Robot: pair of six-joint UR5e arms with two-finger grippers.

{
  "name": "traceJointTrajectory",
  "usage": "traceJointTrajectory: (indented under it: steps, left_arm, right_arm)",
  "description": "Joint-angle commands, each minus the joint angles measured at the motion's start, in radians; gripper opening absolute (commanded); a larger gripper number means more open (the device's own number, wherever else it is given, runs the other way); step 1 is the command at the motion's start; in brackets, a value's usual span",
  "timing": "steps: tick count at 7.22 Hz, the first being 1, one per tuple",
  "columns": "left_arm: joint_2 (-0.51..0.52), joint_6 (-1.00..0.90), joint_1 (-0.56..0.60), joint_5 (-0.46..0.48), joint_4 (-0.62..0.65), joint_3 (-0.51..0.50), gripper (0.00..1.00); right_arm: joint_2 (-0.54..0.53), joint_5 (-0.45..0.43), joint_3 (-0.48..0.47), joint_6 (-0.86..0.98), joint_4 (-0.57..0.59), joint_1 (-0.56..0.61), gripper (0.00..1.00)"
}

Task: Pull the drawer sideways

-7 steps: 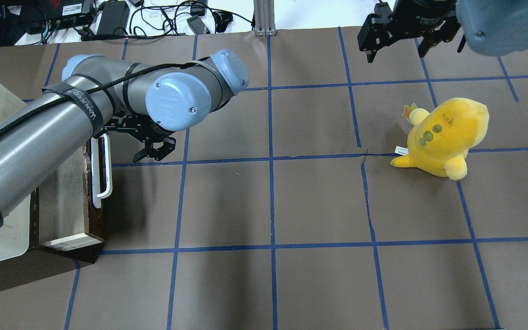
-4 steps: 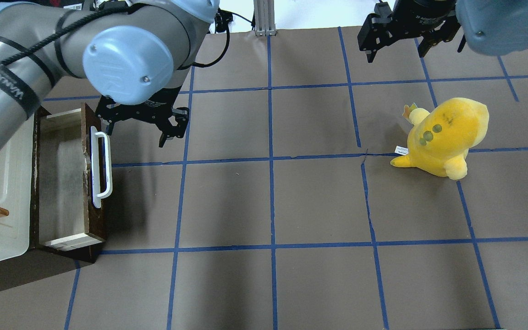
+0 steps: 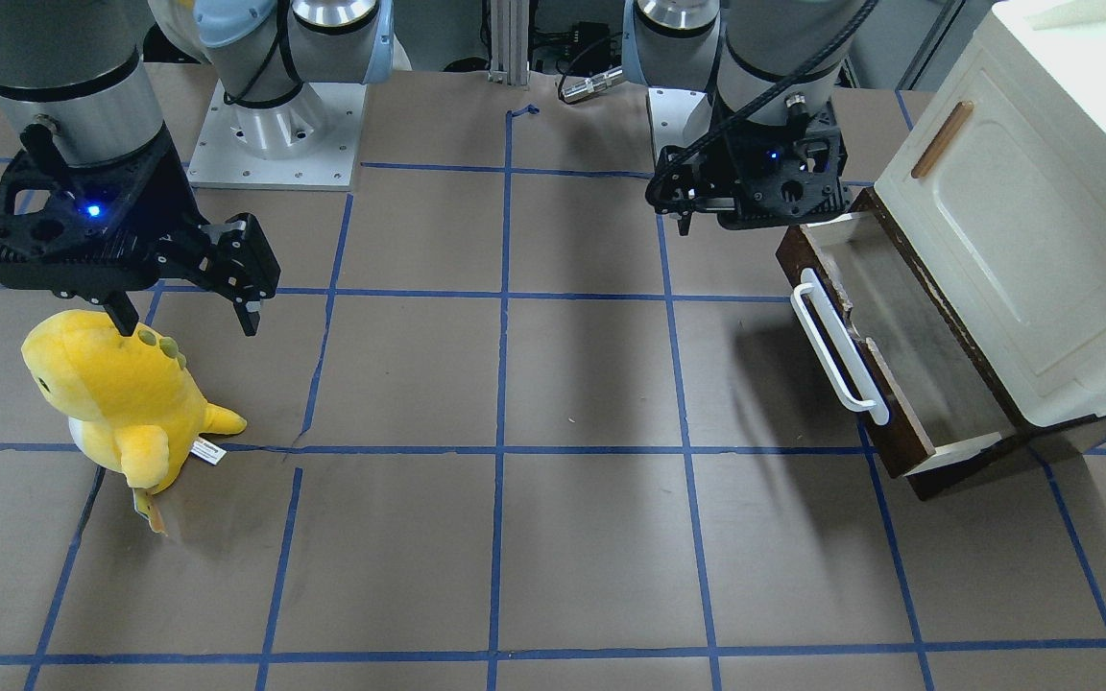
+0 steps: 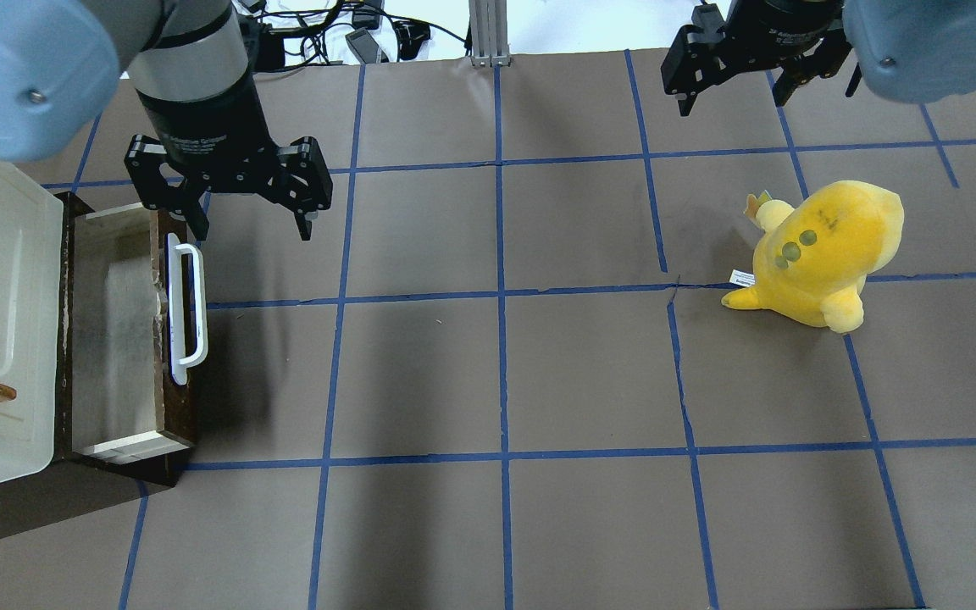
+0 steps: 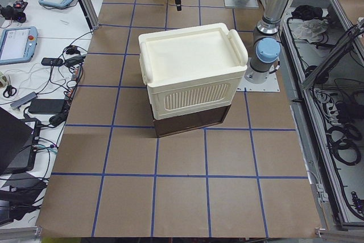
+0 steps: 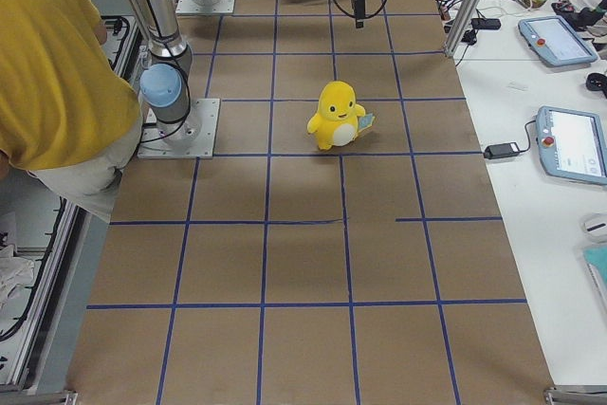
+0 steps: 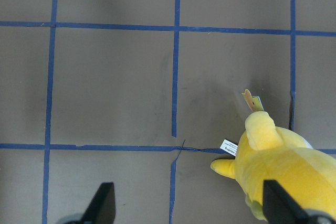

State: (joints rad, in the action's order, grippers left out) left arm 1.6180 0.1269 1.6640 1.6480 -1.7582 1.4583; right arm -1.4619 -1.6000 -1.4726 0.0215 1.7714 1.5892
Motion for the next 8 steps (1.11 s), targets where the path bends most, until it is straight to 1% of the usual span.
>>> traceJointTrajectory:
  steps: [1,2,5,8]
  left_arm:
    - [-0.012,-0.092,-0.069,-0.062,0.089,0.001,1.00]
    - [-0.007,-0.095,-0.069,-0.057,0.145,0.010,1.00]
    - [-0.010,-0.093,-0.067,-0.056,0.236,0.051,1.00]
    - [-0.018,-0.093,-0.067,-0.057,0.237,0.057,1.00]
  right_arm:
    - [0.000,0.000,0.000,0.000,0.000,0.000,1.00]
    - [0.000,0.000,0.000,0.000,0.000,0.000,1.00]
    - [0.000,0.000,0.000,0.000,0.000,0.000,1.00]
    - [0.000,0.000,0.000,0.000,0.000,0.000,1.00]
